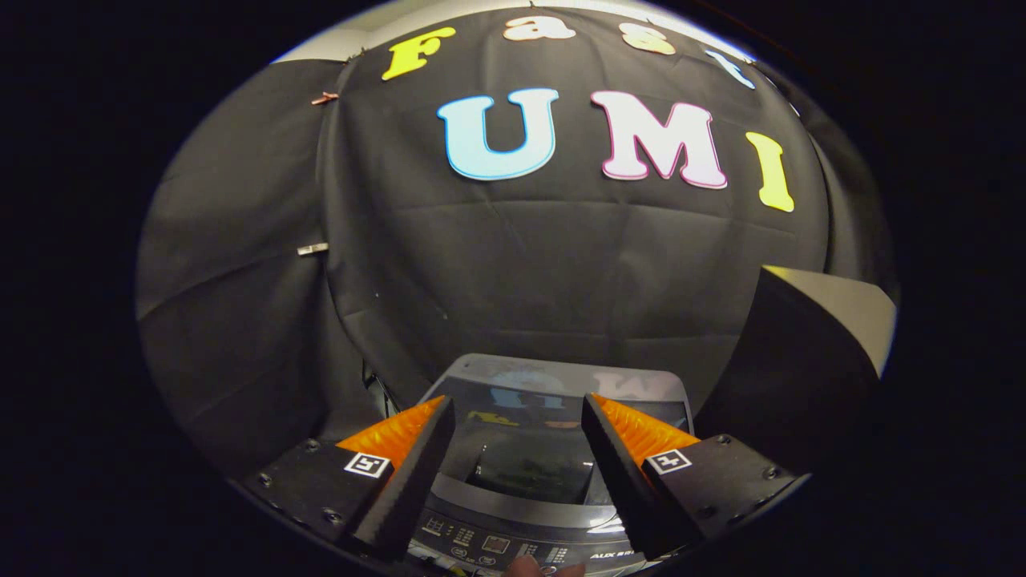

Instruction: Put the clothes into the washing machine and then close the washing machine lid.

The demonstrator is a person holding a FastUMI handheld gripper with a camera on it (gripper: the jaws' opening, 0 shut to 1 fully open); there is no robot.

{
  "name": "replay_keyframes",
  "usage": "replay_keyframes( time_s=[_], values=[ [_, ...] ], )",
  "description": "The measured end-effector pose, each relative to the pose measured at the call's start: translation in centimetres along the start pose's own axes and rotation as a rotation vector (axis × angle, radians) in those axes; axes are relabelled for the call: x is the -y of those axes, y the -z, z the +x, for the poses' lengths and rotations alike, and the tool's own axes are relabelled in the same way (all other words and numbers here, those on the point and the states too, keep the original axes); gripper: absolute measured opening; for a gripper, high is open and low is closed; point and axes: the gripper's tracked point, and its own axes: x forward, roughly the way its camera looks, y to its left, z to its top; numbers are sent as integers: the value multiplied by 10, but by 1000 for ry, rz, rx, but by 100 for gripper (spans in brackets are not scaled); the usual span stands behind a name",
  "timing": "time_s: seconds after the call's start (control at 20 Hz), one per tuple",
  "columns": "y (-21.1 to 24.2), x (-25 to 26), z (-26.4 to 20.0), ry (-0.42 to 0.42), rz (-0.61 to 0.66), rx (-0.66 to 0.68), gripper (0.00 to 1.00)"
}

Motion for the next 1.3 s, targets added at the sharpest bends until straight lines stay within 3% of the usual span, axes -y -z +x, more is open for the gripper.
replay_keyframes(
  time_s=[0.45,1.0,1.3],
  values=[
    [-42,-19,-58,-10,-47,178,100],
    [-91,-9,-137,23,-58,301,99],
    [-103,-11,-157,22,-75,327,100]
  ],
)
